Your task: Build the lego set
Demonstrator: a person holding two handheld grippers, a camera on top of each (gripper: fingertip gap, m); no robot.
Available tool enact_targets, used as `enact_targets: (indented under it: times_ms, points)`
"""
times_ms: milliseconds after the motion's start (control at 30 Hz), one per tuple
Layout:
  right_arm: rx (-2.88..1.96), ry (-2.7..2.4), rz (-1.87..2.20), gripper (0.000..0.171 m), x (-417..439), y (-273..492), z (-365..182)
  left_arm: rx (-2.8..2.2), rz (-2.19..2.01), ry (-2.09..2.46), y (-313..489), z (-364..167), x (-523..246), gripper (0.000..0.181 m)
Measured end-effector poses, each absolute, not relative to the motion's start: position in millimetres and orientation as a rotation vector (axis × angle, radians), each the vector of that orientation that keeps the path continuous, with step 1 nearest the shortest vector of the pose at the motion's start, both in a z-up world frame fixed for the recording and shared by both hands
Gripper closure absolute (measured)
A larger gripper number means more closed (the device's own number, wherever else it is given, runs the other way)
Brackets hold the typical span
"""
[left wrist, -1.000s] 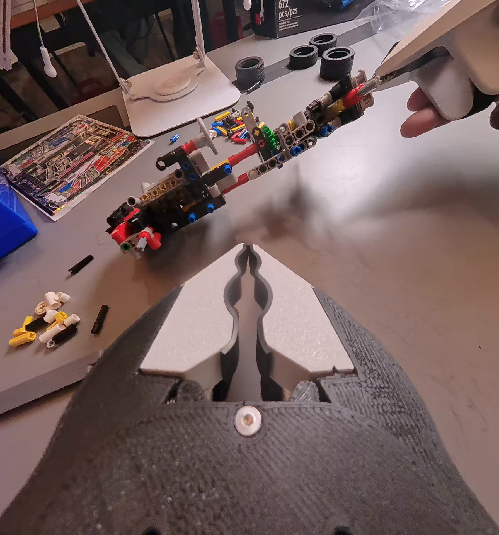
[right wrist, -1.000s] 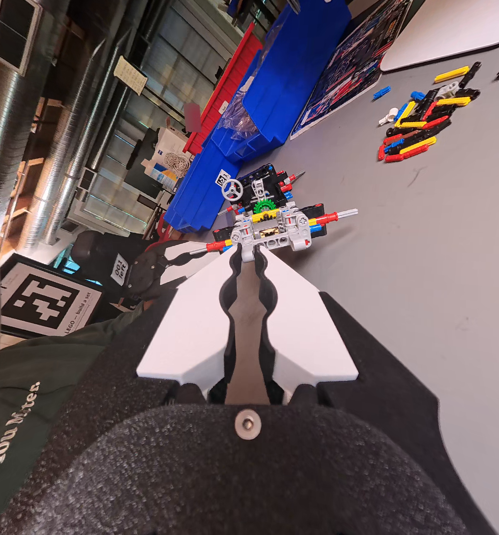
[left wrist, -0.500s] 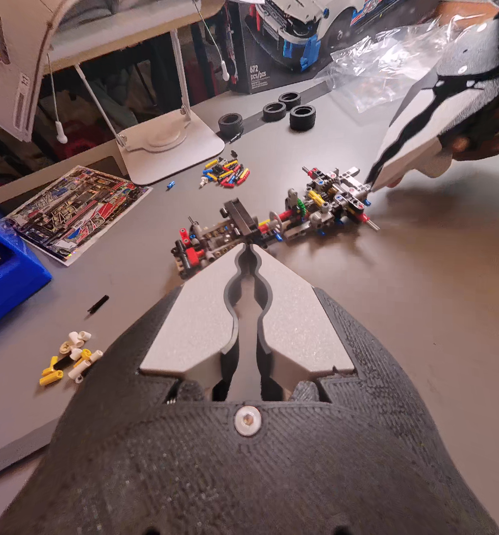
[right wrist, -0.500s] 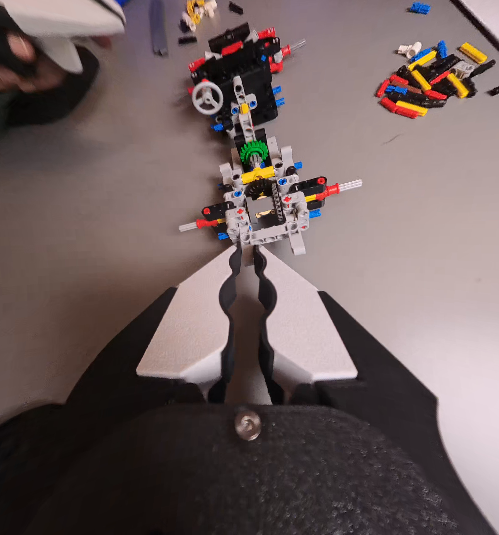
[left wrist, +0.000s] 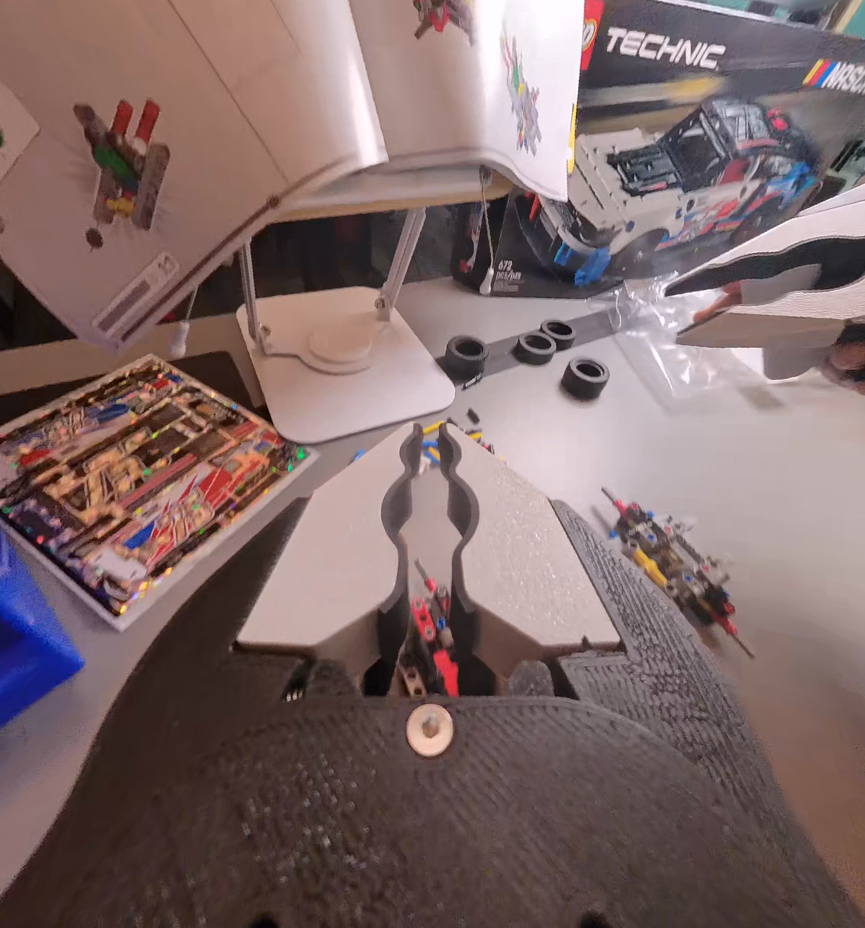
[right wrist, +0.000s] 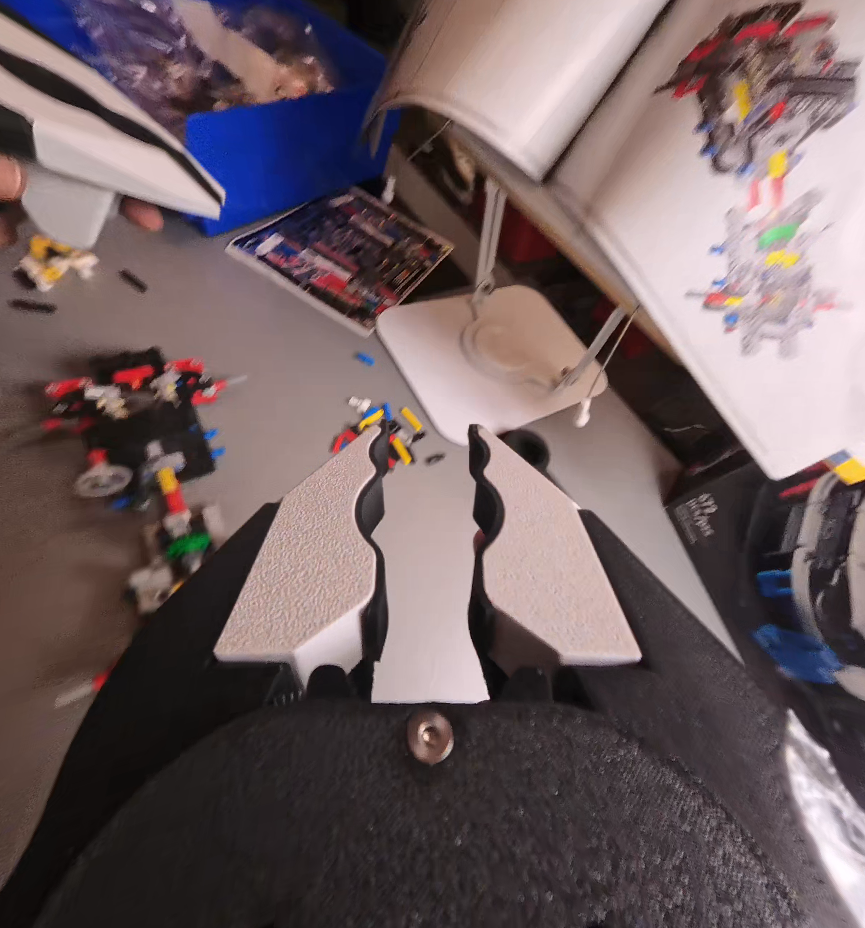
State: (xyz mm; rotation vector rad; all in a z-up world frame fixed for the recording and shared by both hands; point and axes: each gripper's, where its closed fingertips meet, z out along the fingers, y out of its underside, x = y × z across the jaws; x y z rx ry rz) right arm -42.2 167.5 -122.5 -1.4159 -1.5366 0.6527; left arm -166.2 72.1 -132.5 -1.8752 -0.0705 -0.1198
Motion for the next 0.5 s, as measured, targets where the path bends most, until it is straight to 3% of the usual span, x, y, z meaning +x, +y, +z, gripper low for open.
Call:
enact_targets:
  times_ms: [267, 400, 500]
  points:
    - [-1.345, -1.315, 0.631, 0.153, -183.0, 210.1, -62.3, -1.748, -0.079, -0.127, 186.2, -86.9, -190.2, 0.178]
    - [-1.418, -1.285, 0.391, 0.17, -199.5, 251.8, -68.6, -1.803, -0.01, -0.204, 200.8, -95.1, -238.8, 0.181]
    - [-1.484, -1.277, 0.332, 0.169, -191.1, 276.9, -75.0, -1.764, -0.003, -0.237, 194.4, -90.0, -273.5, 0.181]
